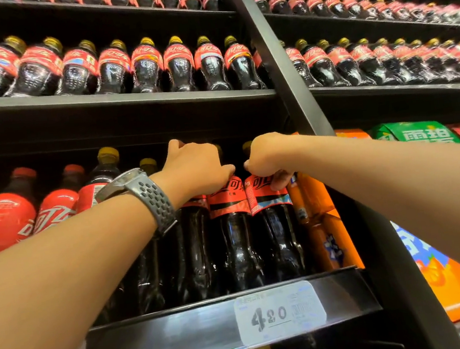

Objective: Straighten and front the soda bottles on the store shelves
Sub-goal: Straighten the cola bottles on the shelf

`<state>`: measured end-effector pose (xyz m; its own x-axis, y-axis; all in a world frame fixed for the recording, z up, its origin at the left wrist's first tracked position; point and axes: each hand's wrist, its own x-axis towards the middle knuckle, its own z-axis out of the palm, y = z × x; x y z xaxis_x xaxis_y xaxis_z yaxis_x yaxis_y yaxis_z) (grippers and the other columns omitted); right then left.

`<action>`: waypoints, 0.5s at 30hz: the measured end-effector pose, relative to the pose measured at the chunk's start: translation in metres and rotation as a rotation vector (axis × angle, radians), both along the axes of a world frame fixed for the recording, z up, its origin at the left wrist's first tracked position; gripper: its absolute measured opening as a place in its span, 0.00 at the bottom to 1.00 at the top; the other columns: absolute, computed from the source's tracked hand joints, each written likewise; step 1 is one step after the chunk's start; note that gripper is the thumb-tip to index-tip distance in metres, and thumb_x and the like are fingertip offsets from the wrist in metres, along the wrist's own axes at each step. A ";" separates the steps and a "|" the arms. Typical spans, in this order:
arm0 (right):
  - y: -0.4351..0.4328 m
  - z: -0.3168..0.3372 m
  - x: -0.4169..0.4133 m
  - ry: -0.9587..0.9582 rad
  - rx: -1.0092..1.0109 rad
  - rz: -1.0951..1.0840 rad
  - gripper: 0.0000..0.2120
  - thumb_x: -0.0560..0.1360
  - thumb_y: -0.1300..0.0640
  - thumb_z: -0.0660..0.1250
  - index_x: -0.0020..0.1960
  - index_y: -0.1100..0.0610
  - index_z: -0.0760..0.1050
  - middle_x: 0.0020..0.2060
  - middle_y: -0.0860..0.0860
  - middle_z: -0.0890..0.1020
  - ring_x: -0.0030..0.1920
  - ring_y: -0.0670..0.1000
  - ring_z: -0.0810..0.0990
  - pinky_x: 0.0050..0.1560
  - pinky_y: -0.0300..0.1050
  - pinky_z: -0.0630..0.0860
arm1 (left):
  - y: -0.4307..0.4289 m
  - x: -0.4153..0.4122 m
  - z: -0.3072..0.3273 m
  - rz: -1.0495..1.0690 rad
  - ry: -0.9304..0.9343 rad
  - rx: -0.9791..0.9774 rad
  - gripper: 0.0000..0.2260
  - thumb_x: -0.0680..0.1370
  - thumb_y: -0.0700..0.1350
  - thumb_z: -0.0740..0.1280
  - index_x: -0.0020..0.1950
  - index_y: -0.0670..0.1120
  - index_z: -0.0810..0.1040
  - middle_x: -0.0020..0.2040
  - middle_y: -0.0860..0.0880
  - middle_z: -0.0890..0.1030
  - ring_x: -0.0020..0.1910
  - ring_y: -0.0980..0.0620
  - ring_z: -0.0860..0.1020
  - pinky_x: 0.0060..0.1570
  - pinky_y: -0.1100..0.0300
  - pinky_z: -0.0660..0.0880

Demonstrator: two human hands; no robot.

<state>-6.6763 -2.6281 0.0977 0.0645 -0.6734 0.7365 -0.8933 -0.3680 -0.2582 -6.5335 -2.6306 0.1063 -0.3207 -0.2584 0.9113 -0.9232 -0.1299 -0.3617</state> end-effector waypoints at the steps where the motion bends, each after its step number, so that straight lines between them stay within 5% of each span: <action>1: 0.000 0.000 0.001 0.027 0.001 -0.057 0.14 0.80 0.55 0.58 0.42 0.63 0.72 0.35 0.57 0.82 0.27 0.52 0.80 0.31 0.42 0.79 | 0.003 0.001 -0.001 -0.007 -0.009 -0.029 0.18 0.77 0.62 0.58 0.47 0.48 0.75 0.42 0.49 0.78 0.53 0.44 0.76 0.62 0.48 0.61; 5: 0.010 -0.007 0.001 0.099 -0.408 -0.112 0.10 0.76 0.54 0.63 0.41 0.60 0.71 0.37 0.54 0.78 0.33 0.56 0.78 0.31 0.45 0.76 | 0.029 0.016 0.005 -0.235 0.030 -0.133 0.13 0.78 0.50 0.58 0.56 0.50 0.78 0.55 0.42 0.80 0.57 0.40 0.75 0.58 0.48 0.72; 7: 0.016 -0.005 0.009 0.085 -0.579 -0.021 0.10 0.74 0.51 0.64 0.47 0.58 0.74 0.40 0.53 0.76 0.41 0.57 0.76 0.38 0.46 0.74 | 0.047 0.032 0.012 -0.231 0.061 -0.127 0.13 0.77 0.45 0.59 0.58 0.50 0.78 0.58 0.45 0.79 0.58 0.42 0.75 0.57 0.47 0.73; 11: 0.030 0.001 0.041 0.078 -0.427 0.210 0.18 0.73 0.45 0.65 0.53 0.57 0.78 0.46 0.55 0.82 0.45 0.55 0.81 0.39 0.41 0.75 | 0.073 0.063 0.018 0.048 0.086 -0.039 0.12 0.77 0.48 0.62 0.58 0.47 0.76 0.56 0.43 0.79 0.54 0.40 0.76 0.53 0.47 0.75; 15: 0.032 0.000 0.066 0.116 -0.405 0.196 0.20 0.73 0.45 0.65 0.56 0.59 0.77 0.50 0.55 0.80 0.49 0.55 0.78 0.40 0.40 0.71 | 0.075 0.082 0.017 0.301 0.062 0.049 0.18 0.77 0.55 0.62 0.62 0.46 0.74 0.59 0.42 0.78 0.58 0.40 0.76 0.57 0.49 0.73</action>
<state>-6.6101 -2.5957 0.0976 0.2596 -0.3000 0.9179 -0.8113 -0.5833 0.0388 -6.4519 -2.5558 0.1232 -0.1674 -0.3773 0.9108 -0.8664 -0.3845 -0.3185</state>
